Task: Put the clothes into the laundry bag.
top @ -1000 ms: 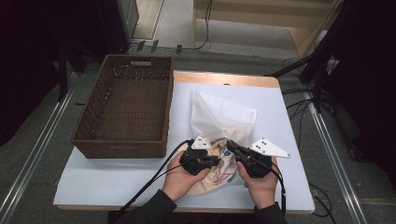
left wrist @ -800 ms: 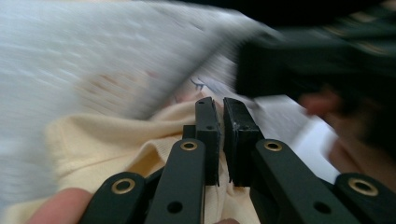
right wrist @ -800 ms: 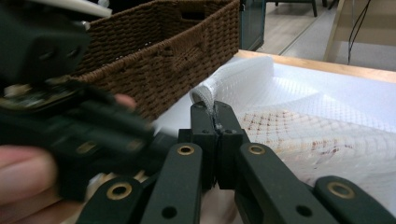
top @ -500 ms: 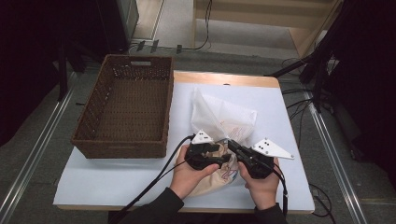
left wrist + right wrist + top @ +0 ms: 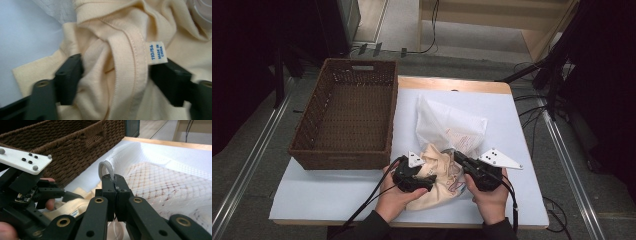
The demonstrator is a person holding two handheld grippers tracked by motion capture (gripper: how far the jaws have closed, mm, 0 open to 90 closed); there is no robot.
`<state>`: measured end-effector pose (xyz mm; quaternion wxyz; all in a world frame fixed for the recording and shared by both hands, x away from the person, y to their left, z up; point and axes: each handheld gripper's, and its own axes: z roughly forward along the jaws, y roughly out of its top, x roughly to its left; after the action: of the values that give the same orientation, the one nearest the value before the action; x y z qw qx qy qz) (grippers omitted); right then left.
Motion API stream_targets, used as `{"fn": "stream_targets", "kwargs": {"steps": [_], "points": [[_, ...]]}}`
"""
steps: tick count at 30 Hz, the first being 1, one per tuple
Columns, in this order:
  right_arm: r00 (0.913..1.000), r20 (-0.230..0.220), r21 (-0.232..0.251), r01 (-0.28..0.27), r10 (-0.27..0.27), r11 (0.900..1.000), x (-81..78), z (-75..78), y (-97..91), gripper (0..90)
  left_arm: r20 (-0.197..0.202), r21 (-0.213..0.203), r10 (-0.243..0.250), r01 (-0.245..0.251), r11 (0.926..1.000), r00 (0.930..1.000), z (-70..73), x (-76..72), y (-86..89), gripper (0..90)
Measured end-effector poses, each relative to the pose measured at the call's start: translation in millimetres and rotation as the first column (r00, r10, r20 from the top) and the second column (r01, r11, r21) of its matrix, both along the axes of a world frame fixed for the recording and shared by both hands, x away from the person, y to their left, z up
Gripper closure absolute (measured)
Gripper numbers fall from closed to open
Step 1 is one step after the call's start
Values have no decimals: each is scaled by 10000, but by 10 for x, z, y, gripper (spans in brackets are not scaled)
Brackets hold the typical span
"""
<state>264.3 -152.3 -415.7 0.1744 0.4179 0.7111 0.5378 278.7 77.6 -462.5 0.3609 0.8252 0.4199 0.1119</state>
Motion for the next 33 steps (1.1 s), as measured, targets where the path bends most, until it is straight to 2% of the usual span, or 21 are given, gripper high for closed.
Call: {"fn": "stream_targets", "kwargs": {"steps": [2,3,4,6,7,10,11,14,15,16,18,19,20,22,23,25,28,29,30,32,33], "points": [[10000,-47,-18,-45,44,10000,-4,-7,7,898,109,-473,-247,252,9986,9996,61,-15,27,606],[10000,-47,-18,-45,44,10000,-4,-7,7,898,109,-473,-247,252,9986,9996,61,-15,27,692],[10000,-38,36,-78,78,10000,-7,-3,9,897,10,-957,-547,545,9939,9985,124,-24,33,725],[9999,8,23,-116,116,9999,-13,4,13,898,332,-1343,-957,993,9860,9949,208,-66,0,740],[9999,4,61,-137,137,9999,-19,10,17,898,573,-1612,-1258,1336,9779,9904,258,-89,-34,742],[9997,27,204,-232,232,9995,-24,40,11,897,1300,-2037,-1972,2208,9538,9717,411,-152,-208,742],[9998,10,276,-210,210,9994,-27,55,4,898,1651,-2023,-2088,2403,9494,9639,454,-169,-274,741],[9999,152,336,-55,50,9994,-38,94,-37,899,1796,-2170,-1972,2343,9476,9638,501,-140,-371,737],[9998,159,385,74,-80,9992,-40,104,-59,899,1742,-2271,-1875,2247,9476,9667,495,-100,-399,734],[9999,105,512,59,-65,9987,-35,111,-93,899,1620,-1873,-1418,1715,9672,9766,395,15,-463,730],[10000,34,563,39,-41,9984,-32,106,-120,899,613,-1606,-1029,1116,9807,9928,192,181,-491,726],[10000,14,510,12,-13,9987,-32,97,-121,899,181,-1264,-914,930,9876,9956,72,250,-503,718],[10000,-18,495,-57,58,9988,-34,88,-119,899,-77,-1133,-844,829,9901,9964,-34,295,-506,710],[9999,-2,340,-117,117,9994,-41,76,-100,899,45,-1415,-965,962,9853,9953,-88,308,-470,697],[9999,30,257,-123,122,9996,-44,75,-97,899,74,-1412,-972,972,9852,9952,-65,293,-464,684],[9999,71,240,-139,137,9996,-40,79,-112,898,437,-1498,-1187,1240,9809,9920,11,231,-444,622],[10000,85,358,24,-27,9994,-27,90,-163,899,713,-2287,-1367,1496,9619,9880,160,136,-306,451],[9999,83,397,85,-88,9992,-27,97,-176,899,799,-2532,-1398,1558,9548,9869,208,107,-237,414],[9999,102,408,101,-105,9991,-26,102,-189,899,905,-2631,-1397,1589,9516,9861,247,75,-172,396],[9999,91,400,142,-146,9991,-25,105,-198,899,1006,-2727,-1346,1575,9491,9858,268,48,-118,353],[9998,71,435,161,-164,9989,-14,99,-200,899,788,-2536,-1365,1523,9552,9875,257,22,-42,331]]}}
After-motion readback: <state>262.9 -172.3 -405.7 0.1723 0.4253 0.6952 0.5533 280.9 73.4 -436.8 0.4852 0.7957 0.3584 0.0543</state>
